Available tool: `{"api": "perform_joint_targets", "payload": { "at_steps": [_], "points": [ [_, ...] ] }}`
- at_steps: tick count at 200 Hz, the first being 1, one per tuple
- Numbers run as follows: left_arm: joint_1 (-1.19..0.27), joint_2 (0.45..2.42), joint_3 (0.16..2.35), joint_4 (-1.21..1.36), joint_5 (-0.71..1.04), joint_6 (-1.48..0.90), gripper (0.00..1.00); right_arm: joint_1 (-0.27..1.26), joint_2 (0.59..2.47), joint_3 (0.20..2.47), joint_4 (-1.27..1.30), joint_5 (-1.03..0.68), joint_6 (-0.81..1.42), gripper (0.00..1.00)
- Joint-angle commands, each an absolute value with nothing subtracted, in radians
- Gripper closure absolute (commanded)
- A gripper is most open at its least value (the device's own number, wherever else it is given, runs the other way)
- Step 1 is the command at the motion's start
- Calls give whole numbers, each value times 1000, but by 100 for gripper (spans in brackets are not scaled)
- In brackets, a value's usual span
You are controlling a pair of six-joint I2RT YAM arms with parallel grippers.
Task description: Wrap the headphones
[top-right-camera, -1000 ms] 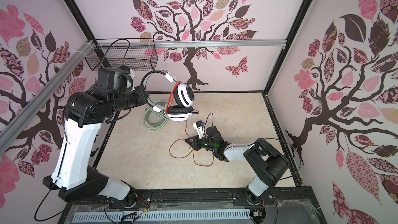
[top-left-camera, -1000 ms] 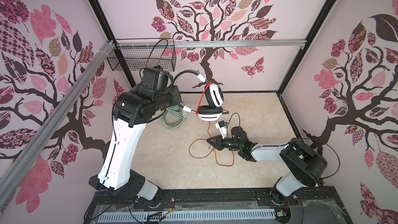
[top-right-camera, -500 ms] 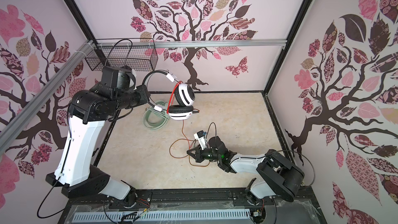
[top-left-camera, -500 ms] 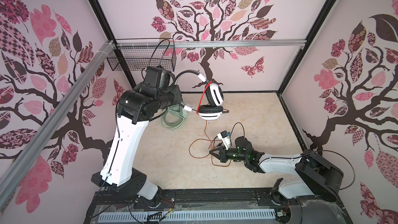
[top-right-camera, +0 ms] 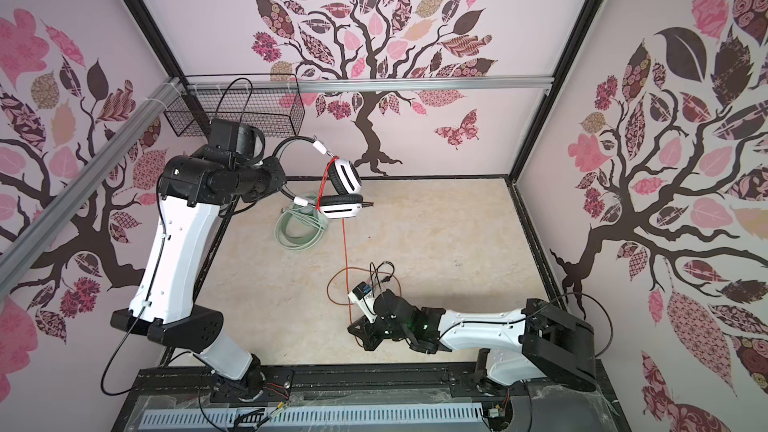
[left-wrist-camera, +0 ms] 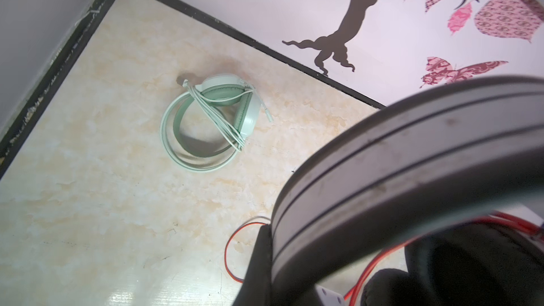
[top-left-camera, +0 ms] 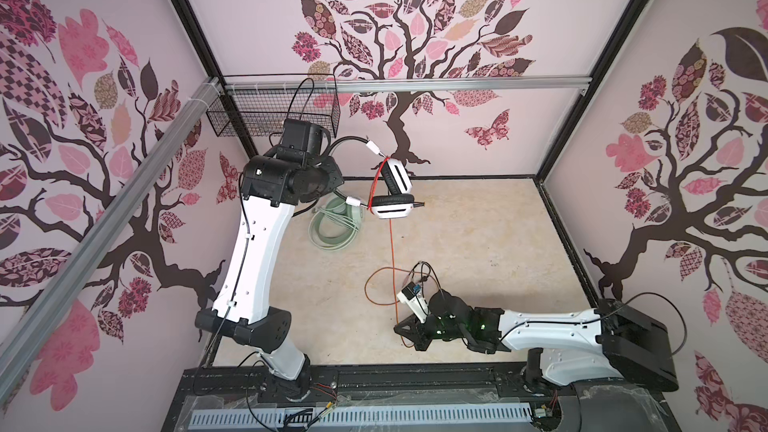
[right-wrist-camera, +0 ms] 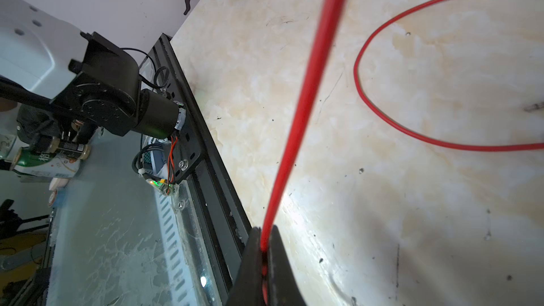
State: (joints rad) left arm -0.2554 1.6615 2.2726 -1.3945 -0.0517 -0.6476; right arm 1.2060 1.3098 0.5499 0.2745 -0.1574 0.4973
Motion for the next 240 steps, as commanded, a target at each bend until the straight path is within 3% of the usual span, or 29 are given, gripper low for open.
{"api": "perform_joint_targets", "payload": {
  "at_steps": [1, 43, 110, 140, 184, 240],
  "points": [
    [-195, 1647, 2240, -1255, 157, -782, 100, 1249, 1326, 611, 111, -70, 460, 100],
    [-127, 1626, 2095, -1176, 405, -885, 100, 1284, 1426, 733, 24, -28, 400, 100],
    [-128, 1589, 1900, -1093, 249, -884, 100, 1364, 1453, 949, -161, 27, 303, 100],
    [-149, 1592, 1838, -1071, 79, -833, 100, 1426, 1400, 1071, -319, 77, 257, 100],
    [-218, 1593, 1821, -1158, -321, -805, 100, 1448, 1293, 1252, -616, 216, 193, 100],
    [-302, 1598, 1760, -1247, -575, -810, 100, 1448, 1218, 1430, -848, 498, 103, 100]
  ]
}}
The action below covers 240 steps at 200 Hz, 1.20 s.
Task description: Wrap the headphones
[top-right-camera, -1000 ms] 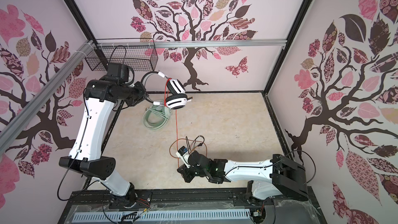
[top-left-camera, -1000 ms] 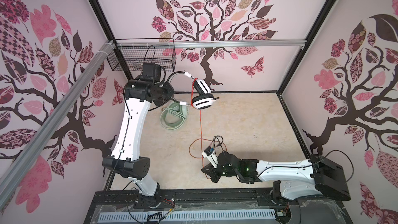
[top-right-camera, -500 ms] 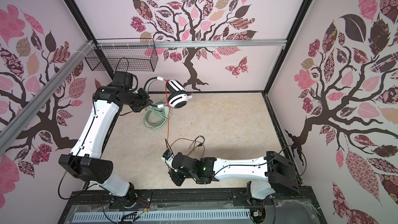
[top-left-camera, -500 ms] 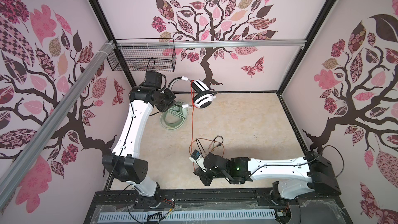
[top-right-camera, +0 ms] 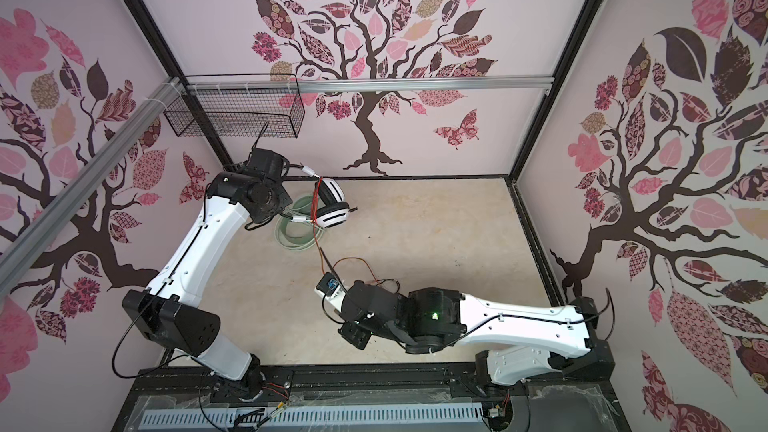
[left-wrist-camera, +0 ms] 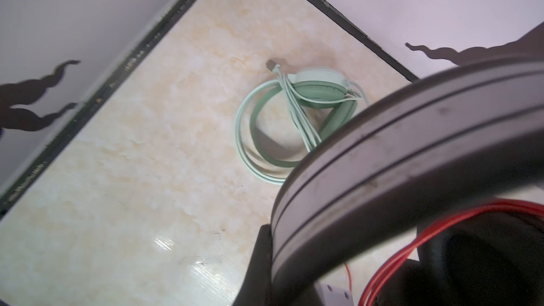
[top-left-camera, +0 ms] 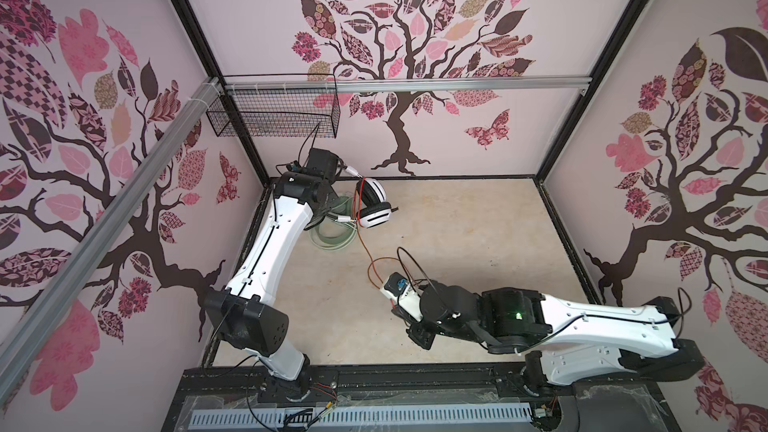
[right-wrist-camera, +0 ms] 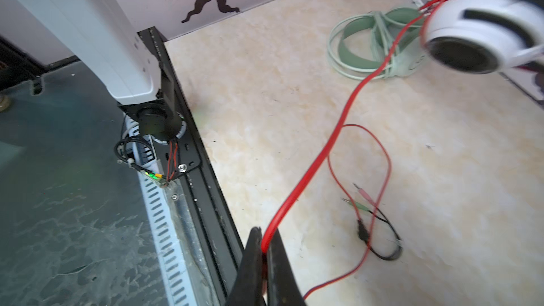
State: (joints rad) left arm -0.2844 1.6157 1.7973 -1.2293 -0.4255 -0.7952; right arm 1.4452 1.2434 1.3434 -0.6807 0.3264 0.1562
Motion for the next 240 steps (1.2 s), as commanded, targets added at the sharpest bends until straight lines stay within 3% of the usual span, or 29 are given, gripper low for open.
{"api": "perform_joint_targets", "payload": {
  "at_steps": [1, 46, 73, 107, 138, 195, 240],
  "points": [
    [-302, 1598, 1757, -1247, -576, -809, 100, 1448, 1218, 1434, -851, 505, 102, 100],
    [-307, 1542, 1603, -1212, -516, -751, 100, 1438, 1195, 1466, -886, 802, 31, 100],
    [-361, 1488, 1538, -1206, -473, -653, 100, 1386, 1176, 1439, -802, 823, -22, 100],
    [-529, 1397, 1457, -1194, -468, -572, 100, 1262, 1150, 1381, -658, 735, -91, 100],
    [-606, 1313, 1427, -1201, -351, -537, 100, 1118, 1157, 1325, -563, 595, -117, 100],
    [-623, 1193, 1410, -1154, -36, -491, 100, 904, 1201, 1223, -417, 350, -74, 100],
    [-624, 1182, 1416, -1158, 41, -476, 100, 810, 1260, 1205, -352, 250, -48, 100]
  ]
}}
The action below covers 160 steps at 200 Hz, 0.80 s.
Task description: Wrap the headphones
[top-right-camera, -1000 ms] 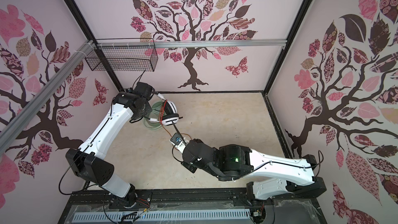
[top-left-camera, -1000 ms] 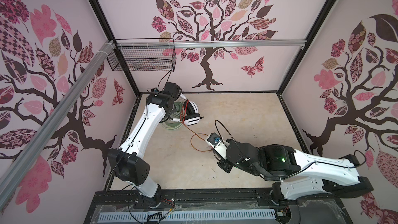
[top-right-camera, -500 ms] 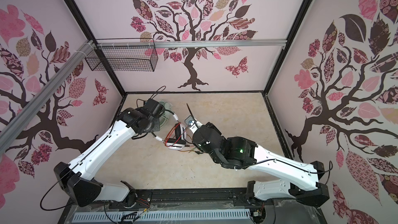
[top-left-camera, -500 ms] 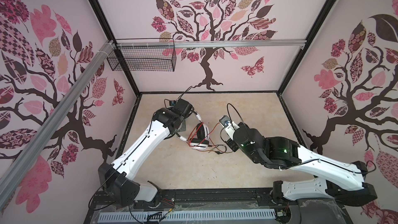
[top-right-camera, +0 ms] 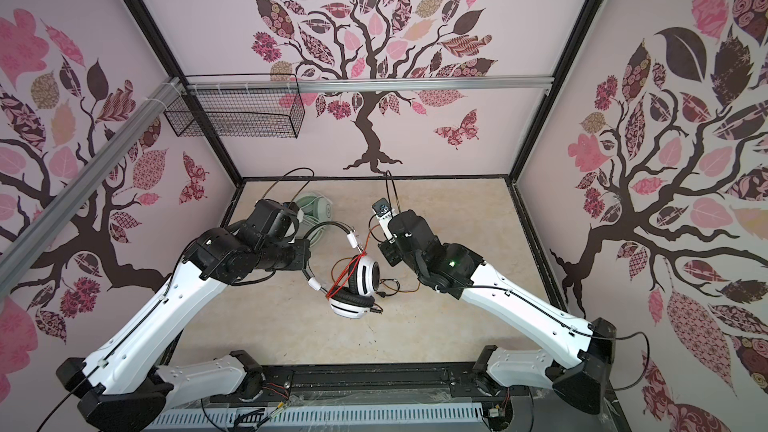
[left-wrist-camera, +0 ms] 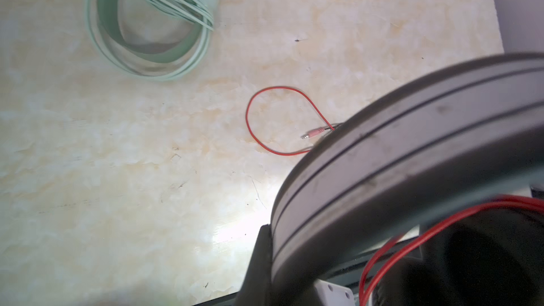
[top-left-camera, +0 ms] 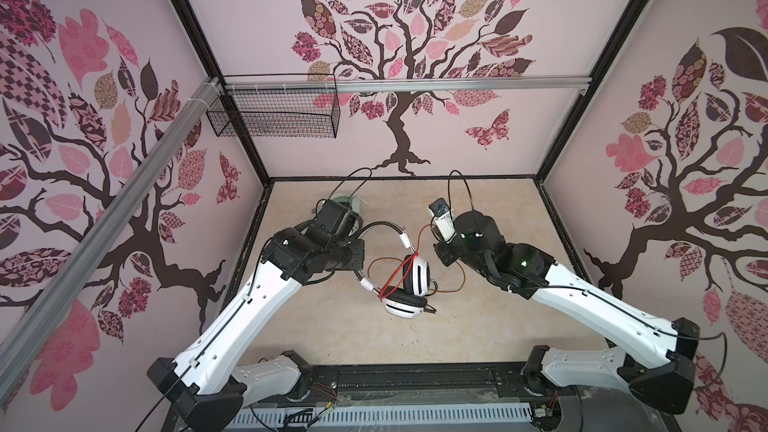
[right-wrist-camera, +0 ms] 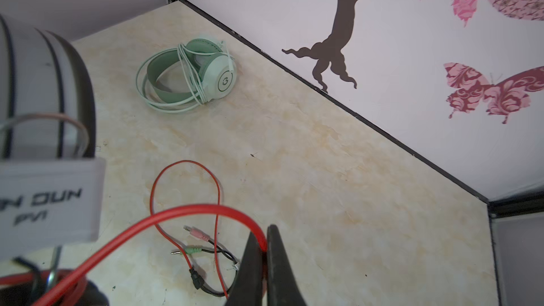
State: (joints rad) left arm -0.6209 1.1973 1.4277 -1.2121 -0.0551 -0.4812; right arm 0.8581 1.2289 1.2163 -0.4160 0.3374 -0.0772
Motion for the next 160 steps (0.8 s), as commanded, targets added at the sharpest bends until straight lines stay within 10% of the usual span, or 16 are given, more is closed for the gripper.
{"api": "perform_joint_targets", "payload": {
  "at_steps": [1, 123, 160],
  "points": [
    [-623, 1181, 1416, -1159, 41, -476, 100, 808, 1261, 1205, -351, 249, -47, 100],
    [-623, 1202, 1533, -1218, -58, -489, 100, 767, 1238, 945, -221, 118, 86, 98],
    [-623, 1229, 1597, -1248, -65, -495, 100, 766, 1198, 879, -193, 94, 113, 83]
  ]
}}
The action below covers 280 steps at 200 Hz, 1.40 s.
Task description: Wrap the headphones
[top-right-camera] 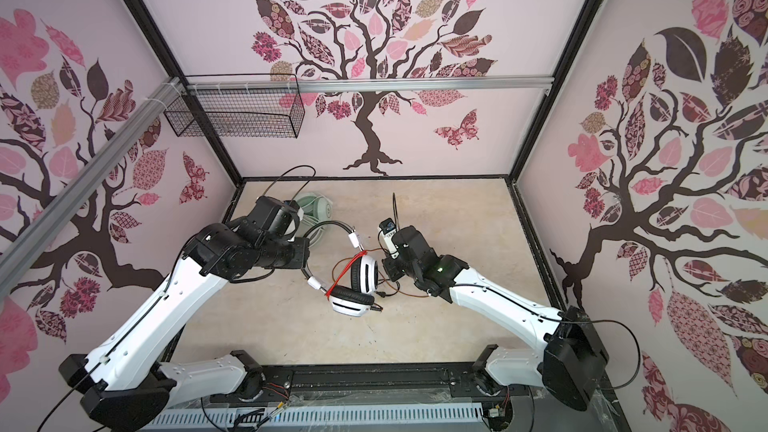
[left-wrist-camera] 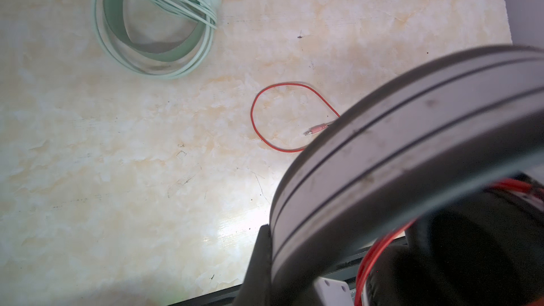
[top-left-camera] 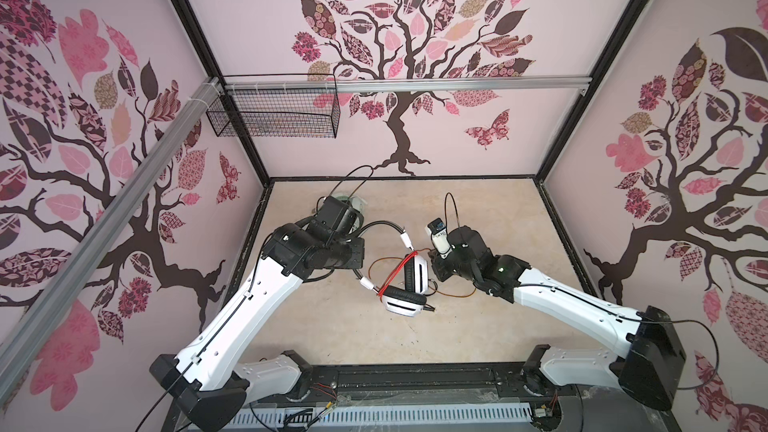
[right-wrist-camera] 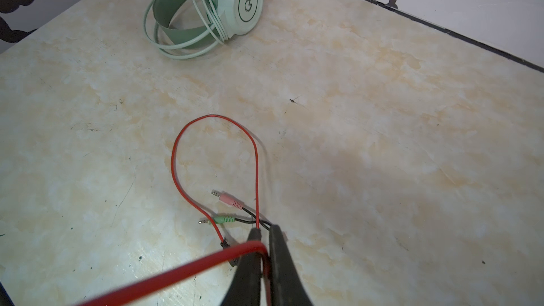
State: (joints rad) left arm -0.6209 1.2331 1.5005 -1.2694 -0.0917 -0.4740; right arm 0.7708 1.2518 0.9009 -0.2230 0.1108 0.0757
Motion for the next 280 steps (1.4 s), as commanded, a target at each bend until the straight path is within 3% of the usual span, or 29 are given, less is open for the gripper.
{"api": "perform_joint_targets", "payload": {
  "at_steps": [1, 26, 59, 87, 113, 178, 236, 280],
  "points": [
    [-623, 1230, 1598, -1249, -65, -496, 100, 766, 1197, 877, -193, 93, 113, 82],
    [-618, 1265, 1666, -1289, -70, -521, 100, 761, 1178, 843, -177, 81, 125, 62],
    [-545, 1319, 1792, -1326, -15, -556, 100, 742, 1164, 799, -163, 56, 144, 58],
    [-463, 1354, 1891, -1322, 47, -562, 100, 734, 1170, 779, -143, 64, 182, 49],
    [-457, 1397, 2018, -1338, 25, -560, 100, 715, 1223, 777, -146, 93, 240, 35],
    [-453, 1474, 2163, -1331, -8, -542, 100, 594, 1372, 810, -98, -37, 328, 34],
    [-436, 1491, 2191, -1327, -47, -535, 100, 580, 1513, 821, 52, -34, 387, 51],
    [-415, 1503, 2207, -1337, -54, -543, 100, 570, 1514, 732, 284, -12, 412, 52]
  ]
}}
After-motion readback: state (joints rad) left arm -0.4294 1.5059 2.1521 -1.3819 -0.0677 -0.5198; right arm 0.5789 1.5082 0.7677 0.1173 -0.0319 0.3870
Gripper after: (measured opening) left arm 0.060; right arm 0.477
